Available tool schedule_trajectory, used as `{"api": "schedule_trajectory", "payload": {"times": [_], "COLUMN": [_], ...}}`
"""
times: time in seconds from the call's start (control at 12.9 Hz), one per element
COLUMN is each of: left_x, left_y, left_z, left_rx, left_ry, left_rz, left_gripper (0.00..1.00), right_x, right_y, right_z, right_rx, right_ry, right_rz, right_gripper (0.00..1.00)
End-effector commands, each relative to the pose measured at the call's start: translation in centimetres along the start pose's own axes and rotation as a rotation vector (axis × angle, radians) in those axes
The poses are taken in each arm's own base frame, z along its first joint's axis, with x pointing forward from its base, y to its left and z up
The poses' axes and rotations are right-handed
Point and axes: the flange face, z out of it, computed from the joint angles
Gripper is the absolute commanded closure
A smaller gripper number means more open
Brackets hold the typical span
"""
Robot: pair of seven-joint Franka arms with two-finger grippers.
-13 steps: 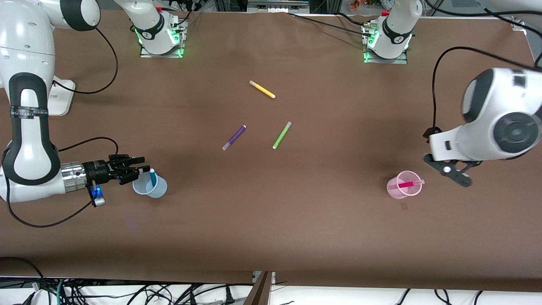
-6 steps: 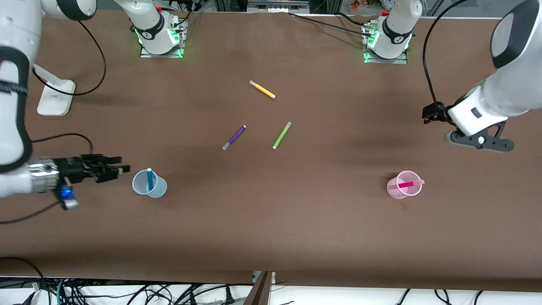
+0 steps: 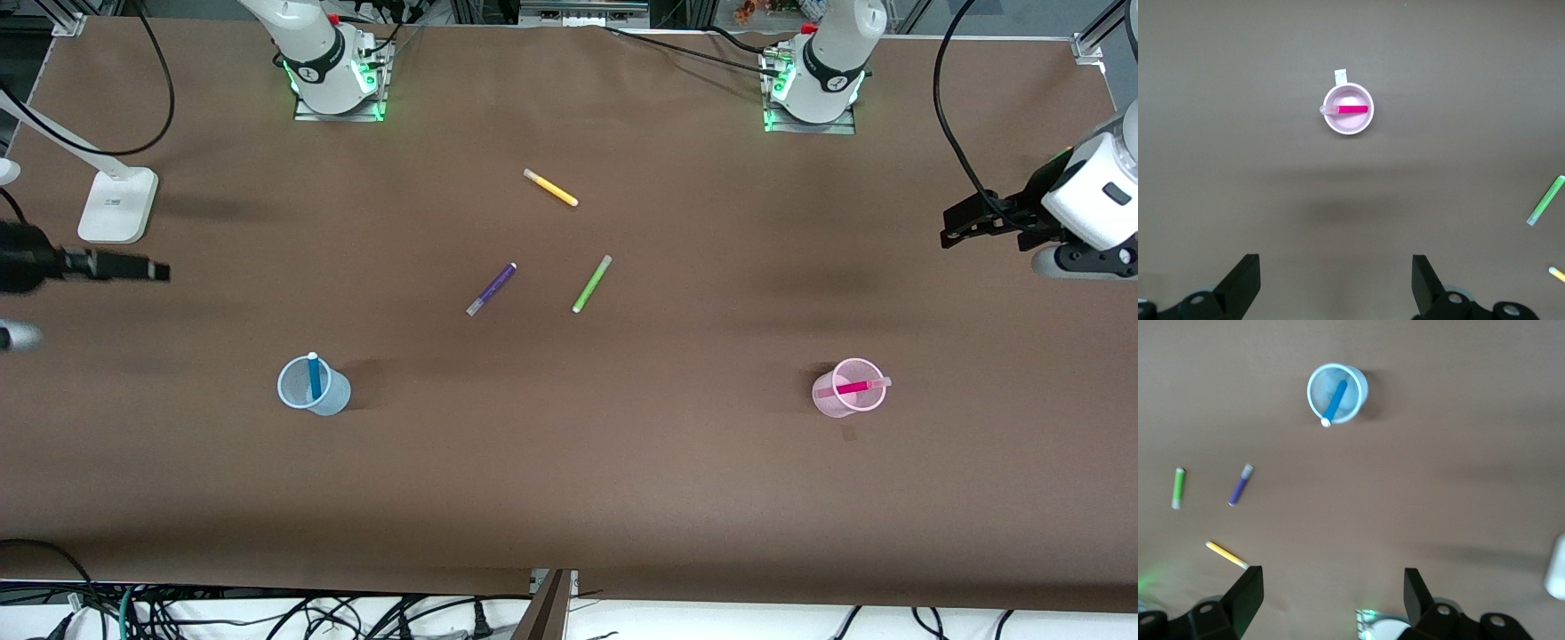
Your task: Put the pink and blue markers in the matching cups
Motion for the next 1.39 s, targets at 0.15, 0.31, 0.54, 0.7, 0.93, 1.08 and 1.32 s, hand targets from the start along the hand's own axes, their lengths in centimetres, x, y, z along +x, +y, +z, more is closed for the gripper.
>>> {"api": "schedule_trajectory", "payload": {"times": [0.15, 0.31, 0.54, 0.7, 0.93, 1.08, 1.32], "left_x": [-2.6, -2.5, -2.5, -2.4, -2.5, -2.6, -2.5], "left_y": [1.2, 1.7, 1.8, 1.8, 1.9, 2.0, 1.8], "left_z": [1.6, 1.5, 1.6, 1.7, 1.7, 1.7, 1.7], "left_rx": [0.022, 0.057, 0.057, 0.056, 0.055, 0.053, 0.051], "left_ry": [0.102, 0.111, 0.108, 0.107, 0.099, 0.096, 0.097], "left_rz": [-0.057, -0.043, -0.042, -0.043, -0.041, -0.043, -0.044], "left_gripper": [0.00, 0.00, 0.00, 0.00, 0.00, 0.00, 0.00], "right_x": [-1.7, -2.1, -2.2, -2.4, -3.2, -5.1, -7.4], "right_y": [-4.7, -4.7, -4.7, -4.9, -5.4, -4.6, -4.1], "right_z": [-0.1, -0.2, -0.1, 0.1, 0.7, 0.9, 2.9], "right_rx": [-0.196, -0.194, -0.197, -0.197, -0.201, -0.187, -0.178], "right_ry": [-0.005, -0.015, -0.029, -0.043, -0.045, 0.000, 0.072], "right_rz": [-0.067, -0.062, -0.061, -0.063, -0.063, -0.062, -0.086], "right_gripper": [0.01, 0.01, 0.01, 0.01, 0.01, 0.01, 0.01]}}
